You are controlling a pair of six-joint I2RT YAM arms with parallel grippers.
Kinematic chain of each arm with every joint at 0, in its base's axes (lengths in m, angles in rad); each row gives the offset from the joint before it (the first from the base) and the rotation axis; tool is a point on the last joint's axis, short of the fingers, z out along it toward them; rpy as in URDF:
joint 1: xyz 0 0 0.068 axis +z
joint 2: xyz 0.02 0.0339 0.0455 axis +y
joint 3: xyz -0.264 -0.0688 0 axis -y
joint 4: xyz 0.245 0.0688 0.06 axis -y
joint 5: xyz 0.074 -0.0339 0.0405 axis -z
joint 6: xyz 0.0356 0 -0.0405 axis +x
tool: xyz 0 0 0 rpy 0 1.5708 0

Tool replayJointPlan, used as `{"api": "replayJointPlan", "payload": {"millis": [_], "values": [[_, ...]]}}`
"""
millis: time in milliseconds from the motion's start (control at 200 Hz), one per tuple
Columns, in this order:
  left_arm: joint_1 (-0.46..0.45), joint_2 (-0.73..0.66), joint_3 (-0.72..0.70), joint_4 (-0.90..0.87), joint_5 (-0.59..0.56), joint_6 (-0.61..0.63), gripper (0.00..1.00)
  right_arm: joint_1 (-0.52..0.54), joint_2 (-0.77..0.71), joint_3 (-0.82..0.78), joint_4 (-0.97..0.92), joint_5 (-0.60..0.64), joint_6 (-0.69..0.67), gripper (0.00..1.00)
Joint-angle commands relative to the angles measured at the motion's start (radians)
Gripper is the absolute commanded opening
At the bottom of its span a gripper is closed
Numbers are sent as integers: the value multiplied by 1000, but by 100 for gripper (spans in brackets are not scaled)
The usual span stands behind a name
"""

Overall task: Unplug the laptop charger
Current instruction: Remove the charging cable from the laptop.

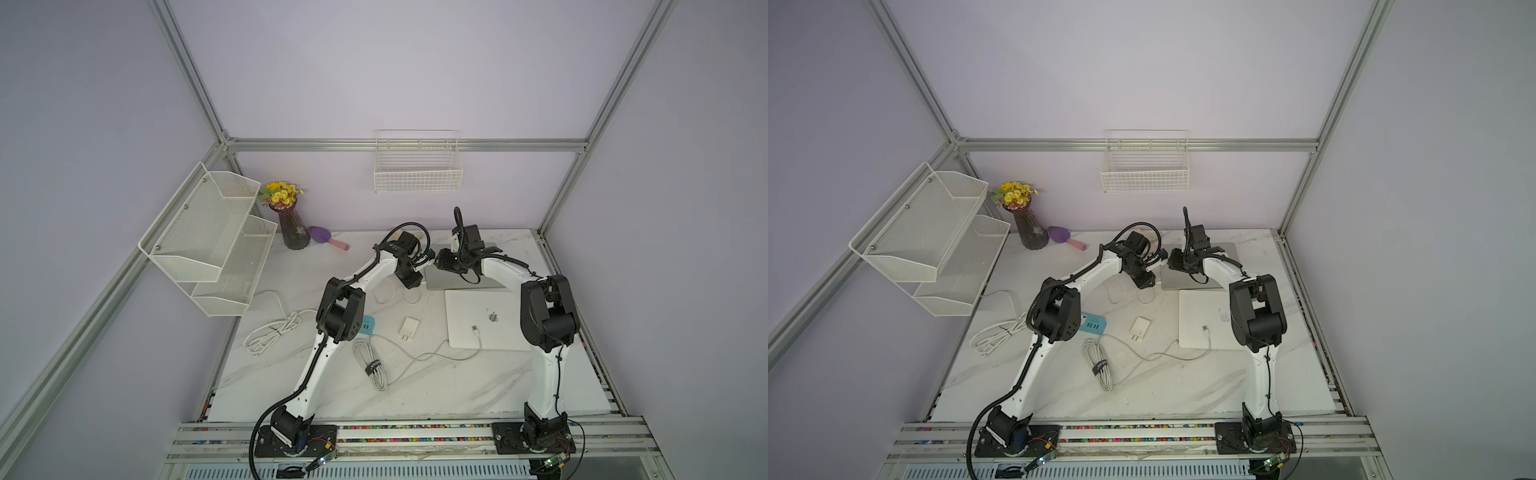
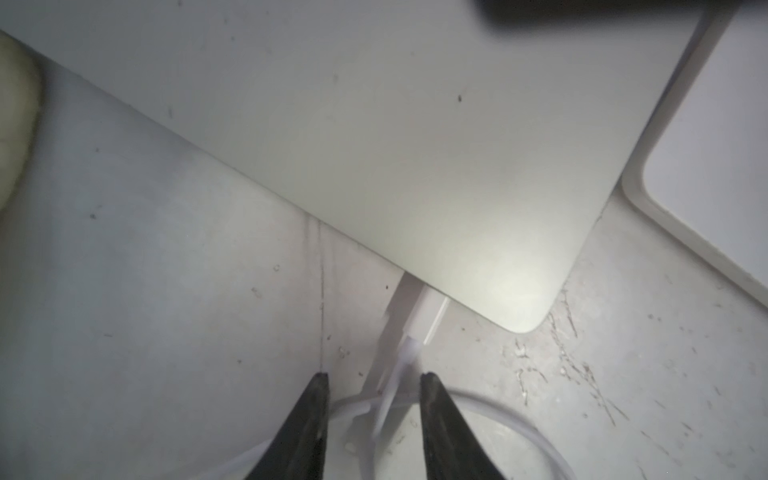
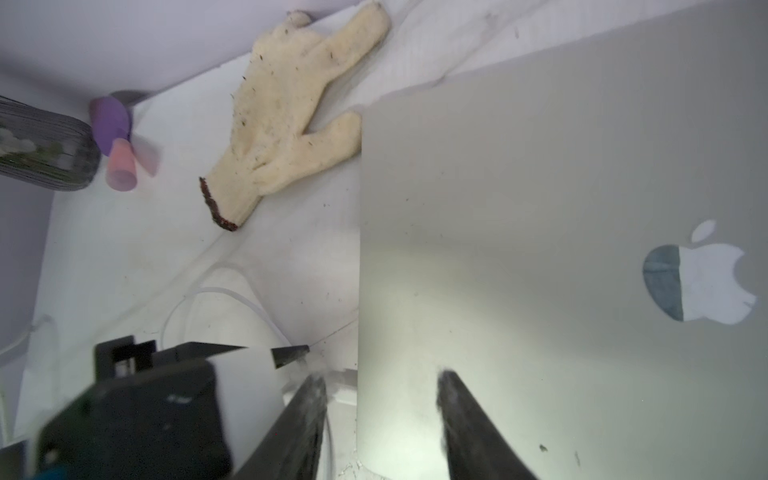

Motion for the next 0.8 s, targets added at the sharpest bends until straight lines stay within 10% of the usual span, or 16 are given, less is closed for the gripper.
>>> {"api": "replayJointPlan", "payload": {"millis": [0, 260, 795], "values": [[-6, 7, -11, -11, -34, 53, 25, 32, 14, 51, -48, 44, 0, 51], [-7, -25, -56, 28, -30, 52, 0, 46, 177, 235, -189, 102, -11, 58], [-8, -171, -298, 249, 49, 40, 0, 105, 226, 124, 20, 196, -114, 82]]}}
